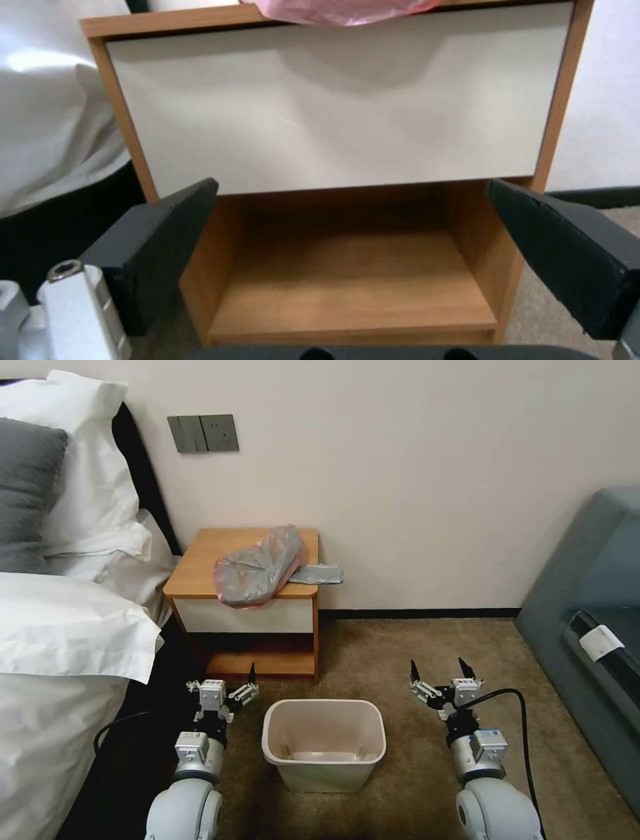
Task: Pick up the garbage bag from the table and place it over the trash can.
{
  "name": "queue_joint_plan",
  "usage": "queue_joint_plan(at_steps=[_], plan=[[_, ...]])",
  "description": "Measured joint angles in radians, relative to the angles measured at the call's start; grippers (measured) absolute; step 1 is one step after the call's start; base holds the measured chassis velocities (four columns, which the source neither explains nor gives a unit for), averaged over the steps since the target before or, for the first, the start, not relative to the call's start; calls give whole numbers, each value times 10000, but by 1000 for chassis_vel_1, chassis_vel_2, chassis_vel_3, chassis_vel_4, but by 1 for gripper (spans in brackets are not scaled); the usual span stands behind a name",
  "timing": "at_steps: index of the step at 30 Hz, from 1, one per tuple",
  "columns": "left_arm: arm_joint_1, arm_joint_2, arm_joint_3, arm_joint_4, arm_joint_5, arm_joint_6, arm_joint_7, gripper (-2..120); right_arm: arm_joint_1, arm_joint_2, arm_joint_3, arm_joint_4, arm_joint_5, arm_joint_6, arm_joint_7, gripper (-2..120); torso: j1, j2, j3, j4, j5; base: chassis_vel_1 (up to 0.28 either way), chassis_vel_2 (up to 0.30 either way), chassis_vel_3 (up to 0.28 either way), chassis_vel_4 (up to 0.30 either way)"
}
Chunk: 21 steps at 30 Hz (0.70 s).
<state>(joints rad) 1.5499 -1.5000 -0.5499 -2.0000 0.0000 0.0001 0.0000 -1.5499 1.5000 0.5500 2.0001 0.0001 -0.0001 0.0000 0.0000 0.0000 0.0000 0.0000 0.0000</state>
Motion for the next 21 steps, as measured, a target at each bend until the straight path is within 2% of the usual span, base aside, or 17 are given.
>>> queue_joint_plan(at_steps=[21], plan=[[0, 0, 0, 0, 0, 0, 0, 100, 0, 0, 0, 0, 0, 0, 0, 100, 0, 0, 0, -1, 0, 0, 0, 0, 0]])
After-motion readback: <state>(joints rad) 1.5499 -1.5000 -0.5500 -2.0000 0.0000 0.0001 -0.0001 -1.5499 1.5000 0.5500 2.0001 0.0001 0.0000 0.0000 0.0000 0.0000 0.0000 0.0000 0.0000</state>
